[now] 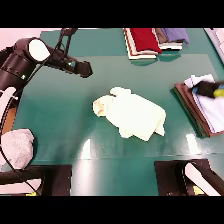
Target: Fold the shirts.
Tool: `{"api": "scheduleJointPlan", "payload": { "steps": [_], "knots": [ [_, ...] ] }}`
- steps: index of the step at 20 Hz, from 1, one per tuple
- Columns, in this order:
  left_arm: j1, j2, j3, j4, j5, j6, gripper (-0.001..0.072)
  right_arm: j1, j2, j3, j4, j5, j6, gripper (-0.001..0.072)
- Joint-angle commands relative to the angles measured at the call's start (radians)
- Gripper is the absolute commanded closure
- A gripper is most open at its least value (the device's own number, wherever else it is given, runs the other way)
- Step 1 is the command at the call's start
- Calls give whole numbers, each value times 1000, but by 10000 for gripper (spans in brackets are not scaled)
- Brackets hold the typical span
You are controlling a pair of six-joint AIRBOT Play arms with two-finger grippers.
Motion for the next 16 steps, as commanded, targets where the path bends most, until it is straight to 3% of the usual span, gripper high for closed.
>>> {"api": "scheduleJointPlan", "payload": {
  "steps": [1,11,13,14,16],
  "knots": [
    [69,-32,-38,-32,-20,-3,154,-47,-48,-289,-20,-15,-1,280],
    [84,-82,-55,-50,-33,8,154,226,-260,-389,32,-274,-1,300],
    [101,-93,-64,-56,-42,5,154,233,-251,-385,26,-292,-3,615],
    [112,-107,-67,-65,-60,5,154,233,-234,-378,22,-296,-9,691],
    [121,-135,-94,-103,-85,10,154,233,-192,-353,19,-300,-9,691]
  ]
}}
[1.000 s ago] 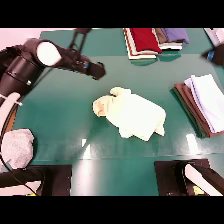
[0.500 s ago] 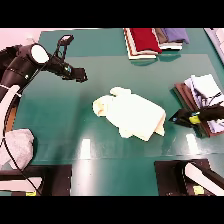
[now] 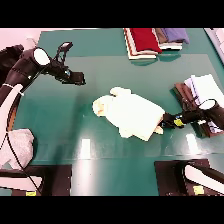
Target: Fold the shirts.
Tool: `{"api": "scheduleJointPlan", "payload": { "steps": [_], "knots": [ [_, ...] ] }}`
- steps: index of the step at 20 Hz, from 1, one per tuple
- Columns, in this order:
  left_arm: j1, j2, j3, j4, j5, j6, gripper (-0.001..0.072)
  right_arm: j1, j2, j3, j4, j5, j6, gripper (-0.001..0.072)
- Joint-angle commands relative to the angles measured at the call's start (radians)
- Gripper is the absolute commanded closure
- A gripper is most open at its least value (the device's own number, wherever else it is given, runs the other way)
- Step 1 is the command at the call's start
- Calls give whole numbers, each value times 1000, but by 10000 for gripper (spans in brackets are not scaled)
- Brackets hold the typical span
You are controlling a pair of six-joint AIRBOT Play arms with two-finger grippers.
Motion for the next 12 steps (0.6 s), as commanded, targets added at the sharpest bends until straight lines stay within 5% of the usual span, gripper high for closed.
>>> {"api": "scheduleJointPlan", "payload": {
  "steps": [1,7,12],
  "knots": [
    [16,-42,-44,-56,-35,26,154,11,47,36,-19,-31,-3,691],
    [13,-159,-187,-345,-31,108,155,12,75,125,-27,-2,-3,691],
    [-68,-182,-192,-330,12,132,156,12,75,131,-22,0,-3,691]
  ]
}}
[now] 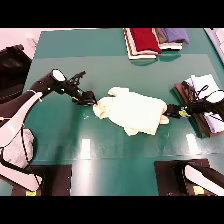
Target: Fold the shirts.
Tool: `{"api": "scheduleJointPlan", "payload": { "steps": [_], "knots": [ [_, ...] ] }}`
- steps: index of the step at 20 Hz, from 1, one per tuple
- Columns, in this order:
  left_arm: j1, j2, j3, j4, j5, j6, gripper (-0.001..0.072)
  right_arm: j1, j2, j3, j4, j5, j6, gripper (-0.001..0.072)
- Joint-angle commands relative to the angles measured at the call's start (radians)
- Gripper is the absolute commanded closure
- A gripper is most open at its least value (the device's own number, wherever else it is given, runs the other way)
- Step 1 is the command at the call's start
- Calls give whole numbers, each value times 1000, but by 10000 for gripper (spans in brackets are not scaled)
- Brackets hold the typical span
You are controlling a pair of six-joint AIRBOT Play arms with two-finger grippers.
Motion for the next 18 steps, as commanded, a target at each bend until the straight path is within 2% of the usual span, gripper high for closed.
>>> {"api": "scheduleJointPlan", "payload": {
  "steps": [1,2,4,9,14,18],
  "knots": [
    [-53,-18,-13,5,27,20,157,0,2,9,3,7,1,691],
    [-61,-18,-13,11,26,20,214,0,3,9,3,8,1,691],
    [-57,-18,-13,18,26,21,674,0,8,9,4,8,1,691],
    [5,51,88,31,13,18,686,0,139,94,-6,-1,0,692],
    [118,345,330,45,50,23,685,0,249,450,-6,39,0,692],
    [139,590,515,188,58,23,685,0,297,723,-7,76,1,692]
  ]
}}
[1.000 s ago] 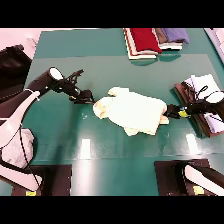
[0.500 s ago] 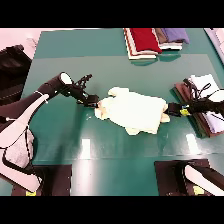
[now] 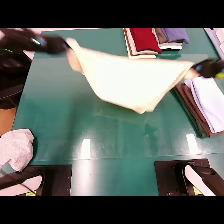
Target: Fold the shirts.
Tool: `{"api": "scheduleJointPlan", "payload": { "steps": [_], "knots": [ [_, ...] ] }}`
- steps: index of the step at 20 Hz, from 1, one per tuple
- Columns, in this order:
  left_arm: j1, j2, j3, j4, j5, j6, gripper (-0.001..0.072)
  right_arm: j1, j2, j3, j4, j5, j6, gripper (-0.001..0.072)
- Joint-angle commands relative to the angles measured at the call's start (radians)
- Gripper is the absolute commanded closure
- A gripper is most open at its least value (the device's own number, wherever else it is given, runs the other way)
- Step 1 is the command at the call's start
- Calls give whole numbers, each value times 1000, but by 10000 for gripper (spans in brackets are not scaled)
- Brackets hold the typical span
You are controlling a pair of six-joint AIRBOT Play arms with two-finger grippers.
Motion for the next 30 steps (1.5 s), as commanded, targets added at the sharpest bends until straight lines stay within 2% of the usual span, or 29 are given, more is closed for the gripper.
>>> {"api": "scheduleJointPlan", "payload": {
  "steps": [1,7,11,14,18,20,23,27,28,29,30],
  "knots": [
    [21,217,157,118,18,0,685,-2,49,231,-7,29,1,692],
    [21,467,238,181,39,0,686,-2,70,499,-159,89,66,693],
    [21,470,230,206,13,0,686,-2,-49,708,-157,195,100,693],
    [21,381,171,314,-79,-8,686,4,-179,780,-156,262,140,693],
    [21,178,-11,362,-117,-35,684,68,-356,637,-158,279,141,693],
    [21,47,-113,361,-84,-38,684,98,-461,537,-159,253,140,693],
    [22,-147,-202,364,42,-51,684,127,-624,449,-156,171,141,693],
    [22,-288,-201,364,128,-55,682,156,-790,488,-155,129,140,691],
    [22,-292,-200,365,138,-54,548,156,-822,520,-146,139,140,690],
    [30,-290,-200,359,143,-54,287,156,-847,555,-136,149,140,622],
    [47,-284,-193,352,129,-56,237,153,-862,587,-127,153,140,390]
  ]
}}
